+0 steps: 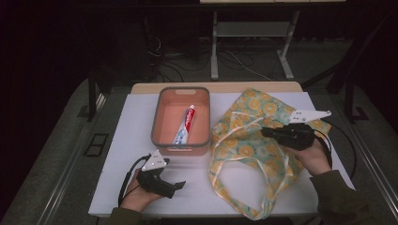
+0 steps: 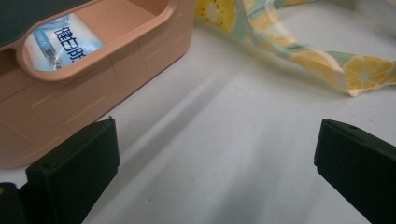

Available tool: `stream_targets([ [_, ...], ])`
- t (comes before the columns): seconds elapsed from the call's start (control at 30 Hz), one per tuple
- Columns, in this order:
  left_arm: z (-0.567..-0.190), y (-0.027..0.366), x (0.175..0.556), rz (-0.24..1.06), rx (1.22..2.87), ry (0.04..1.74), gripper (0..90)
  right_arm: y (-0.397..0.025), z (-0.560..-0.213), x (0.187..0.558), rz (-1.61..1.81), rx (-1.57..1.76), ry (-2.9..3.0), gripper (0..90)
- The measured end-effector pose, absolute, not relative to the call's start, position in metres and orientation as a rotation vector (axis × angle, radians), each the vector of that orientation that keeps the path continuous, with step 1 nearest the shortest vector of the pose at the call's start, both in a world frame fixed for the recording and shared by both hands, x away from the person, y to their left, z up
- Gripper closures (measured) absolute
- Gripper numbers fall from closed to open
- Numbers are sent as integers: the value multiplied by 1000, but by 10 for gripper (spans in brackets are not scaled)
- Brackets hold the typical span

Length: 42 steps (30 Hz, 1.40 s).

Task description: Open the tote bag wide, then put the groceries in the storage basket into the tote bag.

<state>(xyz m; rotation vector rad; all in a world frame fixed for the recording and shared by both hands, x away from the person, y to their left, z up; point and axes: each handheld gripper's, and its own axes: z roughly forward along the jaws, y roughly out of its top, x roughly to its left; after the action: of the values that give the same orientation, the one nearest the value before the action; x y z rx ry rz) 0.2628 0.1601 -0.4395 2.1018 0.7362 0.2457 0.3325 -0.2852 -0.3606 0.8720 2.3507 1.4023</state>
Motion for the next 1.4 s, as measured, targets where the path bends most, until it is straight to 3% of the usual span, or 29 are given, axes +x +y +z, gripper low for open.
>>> stream_targets([
  [0.17, -436, 161, 263, 252, 2095, 731, 0, -302, -378, 349, 1381, 986, 2333, 892],
  [0.7, -385, 163, 268, 210, 1998, 671, 0, -305, -381, 352, 1388, 1008, 2327, 892],
  [1.17, -343, 138, 335, 287, 2008, 714, 0, -303, -382, 352, 1389, 1003, 2338, 892],
  [1.4, -341, 121, 374, 338, 2022, 769, 13, -303, -382, 351, 1394, 1000, 2336, 892],
])
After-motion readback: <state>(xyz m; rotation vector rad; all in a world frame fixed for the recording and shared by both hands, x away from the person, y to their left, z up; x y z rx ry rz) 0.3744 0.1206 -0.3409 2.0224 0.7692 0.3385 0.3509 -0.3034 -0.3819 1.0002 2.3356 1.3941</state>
